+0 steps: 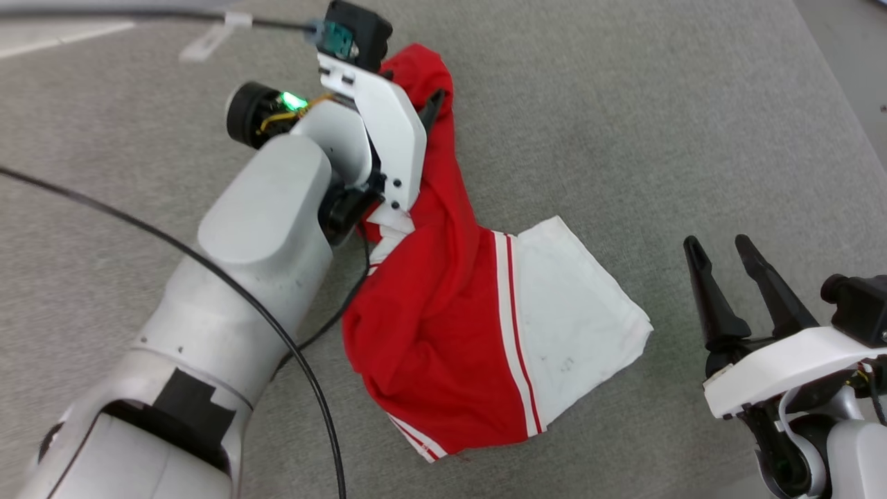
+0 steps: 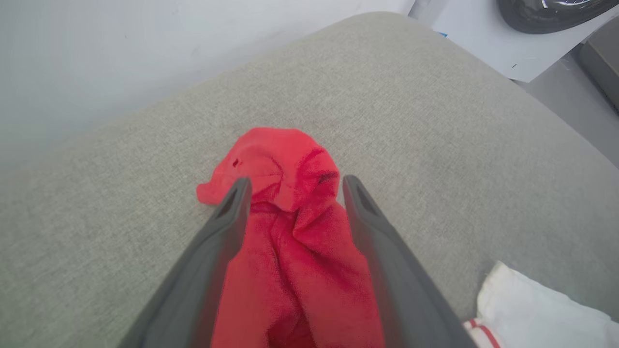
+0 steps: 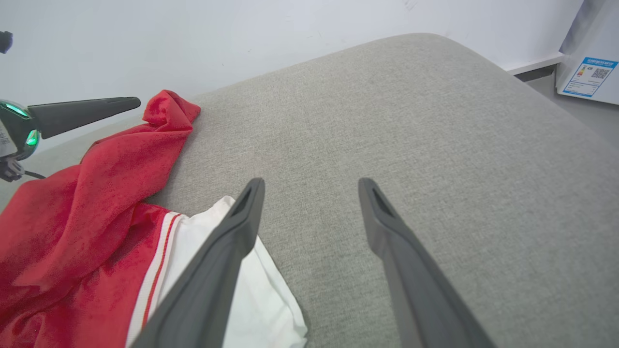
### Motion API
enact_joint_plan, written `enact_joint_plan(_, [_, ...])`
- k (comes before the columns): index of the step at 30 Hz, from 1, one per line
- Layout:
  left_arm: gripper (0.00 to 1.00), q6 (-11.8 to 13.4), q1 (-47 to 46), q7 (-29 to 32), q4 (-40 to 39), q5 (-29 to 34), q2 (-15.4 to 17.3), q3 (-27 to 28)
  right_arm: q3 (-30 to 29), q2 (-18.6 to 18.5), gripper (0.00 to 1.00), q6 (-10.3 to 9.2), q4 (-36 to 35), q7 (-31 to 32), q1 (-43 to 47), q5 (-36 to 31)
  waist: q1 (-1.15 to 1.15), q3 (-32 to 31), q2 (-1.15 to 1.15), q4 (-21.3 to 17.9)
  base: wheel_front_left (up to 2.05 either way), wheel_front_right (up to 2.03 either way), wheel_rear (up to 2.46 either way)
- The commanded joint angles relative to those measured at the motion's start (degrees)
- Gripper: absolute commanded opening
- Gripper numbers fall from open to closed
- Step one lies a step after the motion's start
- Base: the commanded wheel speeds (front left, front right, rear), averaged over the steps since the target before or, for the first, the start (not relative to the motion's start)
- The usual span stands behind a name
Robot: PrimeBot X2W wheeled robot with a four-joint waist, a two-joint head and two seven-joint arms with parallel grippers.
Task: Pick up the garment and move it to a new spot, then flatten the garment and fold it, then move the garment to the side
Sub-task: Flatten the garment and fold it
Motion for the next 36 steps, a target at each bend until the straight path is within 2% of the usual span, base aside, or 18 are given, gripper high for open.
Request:
enact_joint_plan(1, [1.0, -0.14, 1.24, -1.81, -0.46, -0.28, -0.3, 0.09, -0.45, 0.11, 1.0, -0.02, -0.46, 0.55, 0.55, -0.35, -0.01, -2.38, 0.0, 1.85, 0.0, 0.0, 0.0])
enact_joint_plan(5, [1.0, 0.05, 5.34, -7.4, -2.49, -0.62, 0.41, 0.38, -1.52, 0.12, 1.0, -0.02, -2.12, 2.34, 1.77, -1.98, -0.01, -6.34, 0.0, 4.65, 0.0, 0.0, 0.0])
enact_joint_plan(10, [1.0, 2.92, 12.02, -12.61, -7.7, -0.5, 2.65, 1.21, -2.76, 0.1, 1.0, -0.02, -4.38, 4.95, 3.63, -3.37, -0.01, -10.74, 0.0, 7.9, 0.0, 0.0, 0.0])
enact_joint_plan(19, [1.0, 12.45, 29.55, -15.69, -23.6, -2.22, 9.73, 4.81, -3.18, -0.08, 1.0, -0.02, -7.92, 7.84, 6.29, -6.32, -0.01, -16.78, 0.0, 11.77, 0.0, 0.0, 0.0])
enact_joint_plan(24, [1.0, 18.76, 40.33, -15.46, -33.87, -3.88, 13.79, 7.73, -3.65, -0.24, 1.0, -0.02, -8.59, 6.97, 6.97, -6.75, -0.01, -18.56, 0.0, 13.13, 0.0, 0.0, 0.0])
enact_joint_plan(28, [1.0, 22.55, 47.53, -14.85, -41.34, -5.3, 15.86, 9.37, -3.87, -0.31, 1.0, -0.02, -7.83, 5.83, 6.87, -6.63, -0.01, -18.97, 0.0, 13.62, 0.0, 0.0, 0.0])
enact_joint_plan(32, [1.0, 23.99, 51.12, -12.6, -46.65, -6.46, 17.21, 9.41, -3.52, -0.28, 1.0, -0.02, -6.66, 5.02, 6.6, -6.37, -0.01, -18.74, 0.0, 13.73, 0.0, 0.0, 0.0])
enact_joint_plan(36, [1.0, 22.07, 49.43, -7.23, -49.88, -7.36, 17.84, 6.76, -3.2, -0.47, 1.0, -0.02, -5.85, 4.9, 6.04, -6.15, -0.01, -17.51, 0.0, 13.64, 0.0, 0.0, 0.0])
